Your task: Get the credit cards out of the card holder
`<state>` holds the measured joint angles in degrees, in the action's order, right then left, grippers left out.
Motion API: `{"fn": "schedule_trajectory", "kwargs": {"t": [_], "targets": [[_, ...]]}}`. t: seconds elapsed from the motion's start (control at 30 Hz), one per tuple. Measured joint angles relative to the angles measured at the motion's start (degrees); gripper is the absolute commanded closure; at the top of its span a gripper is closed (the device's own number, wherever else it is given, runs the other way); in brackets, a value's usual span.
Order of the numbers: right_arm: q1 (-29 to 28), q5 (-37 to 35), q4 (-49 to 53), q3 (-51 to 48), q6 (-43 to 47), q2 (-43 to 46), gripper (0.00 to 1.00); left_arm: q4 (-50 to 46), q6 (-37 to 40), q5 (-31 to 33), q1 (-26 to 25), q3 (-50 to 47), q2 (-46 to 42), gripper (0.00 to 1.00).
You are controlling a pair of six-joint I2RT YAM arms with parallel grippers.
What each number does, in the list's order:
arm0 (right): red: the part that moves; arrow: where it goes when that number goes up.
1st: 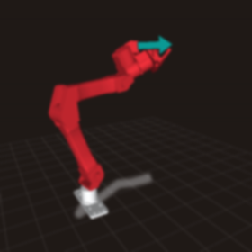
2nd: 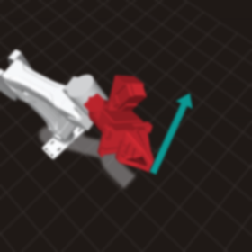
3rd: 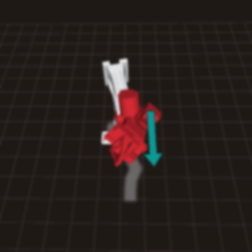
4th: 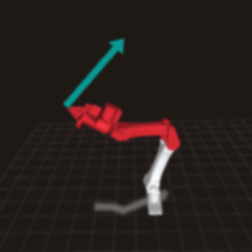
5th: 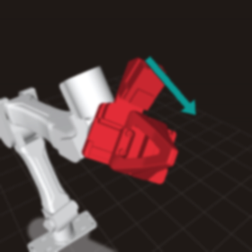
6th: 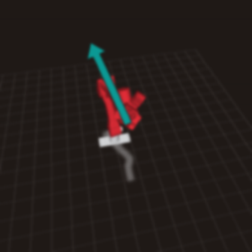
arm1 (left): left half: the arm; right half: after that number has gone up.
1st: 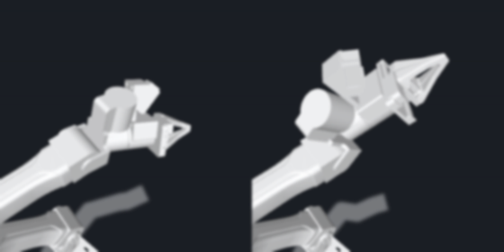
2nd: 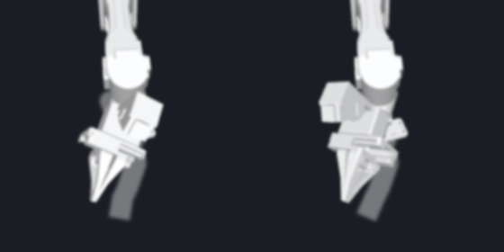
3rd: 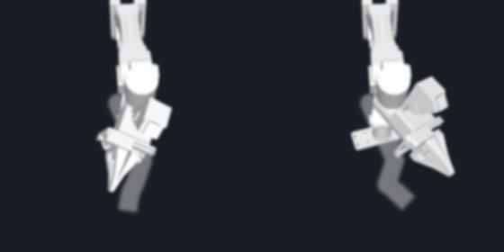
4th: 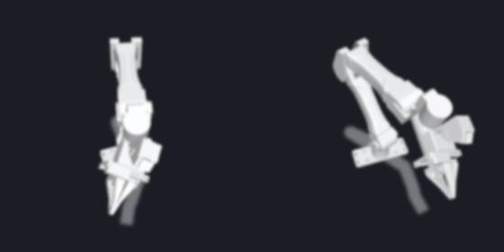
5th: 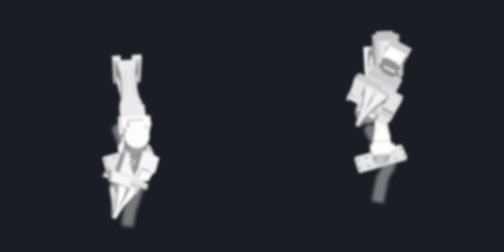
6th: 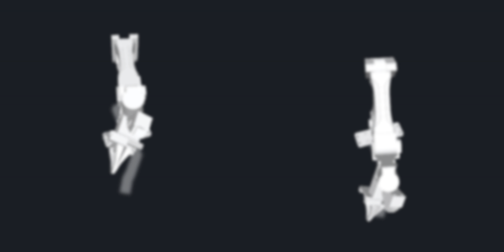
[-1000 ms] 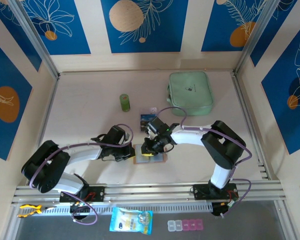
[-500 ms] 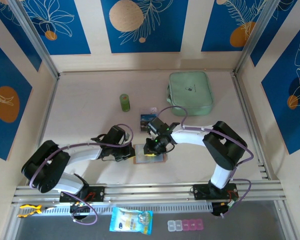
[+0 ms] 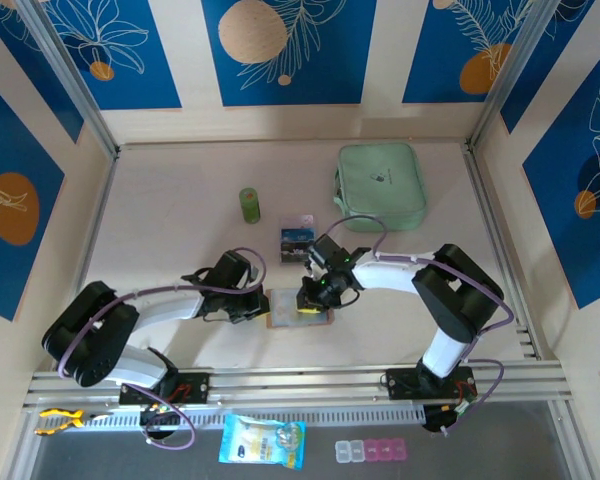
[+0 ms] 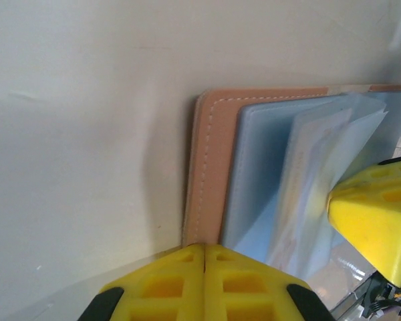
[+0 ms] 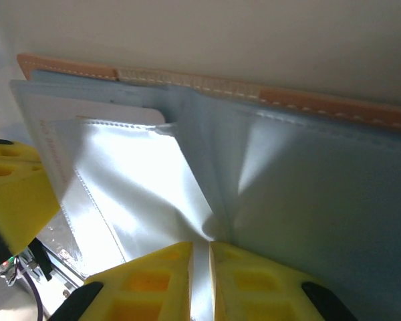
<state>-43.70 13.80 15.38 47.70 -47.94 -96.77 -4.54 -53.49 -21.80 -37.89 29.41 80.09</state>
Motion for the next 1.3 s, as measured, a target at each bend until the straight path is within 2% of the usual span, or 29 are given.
{"fn": "schedule_trajectory", "kwargs": {"t": [0.33,0.6,0.83,1.07,1.3], "targets": [[2.4,4.9,-8.0,-5.1,-1.3,1.1,0.85,-1.9,-1.1,0.6,-0.6,3.7,-5.5,0.86],[3.8,7.8,-13.4,-8.2,-3.2,1.7,0.86,0.2,-2.6,0.4,-4.0,7.0,0.7,0.78],[4.4,9.0,-15.5,-9.2,-4.2,1.7,0.86,2.0,-3.8,0.4,-4.8,7.1,4.4,0.73],[4.4,9.2,-16.2,-9.6,-4.7,1.9,0.86,2.7,-4.7,0.4,-4.9,7.1,6.1,0.72],[4.4,9.2,-16.2,-9.6,-5.1,2.1,0.86,5.2,-5.3,-0.7,-5.1,7.1,7.0,0.79]]}}
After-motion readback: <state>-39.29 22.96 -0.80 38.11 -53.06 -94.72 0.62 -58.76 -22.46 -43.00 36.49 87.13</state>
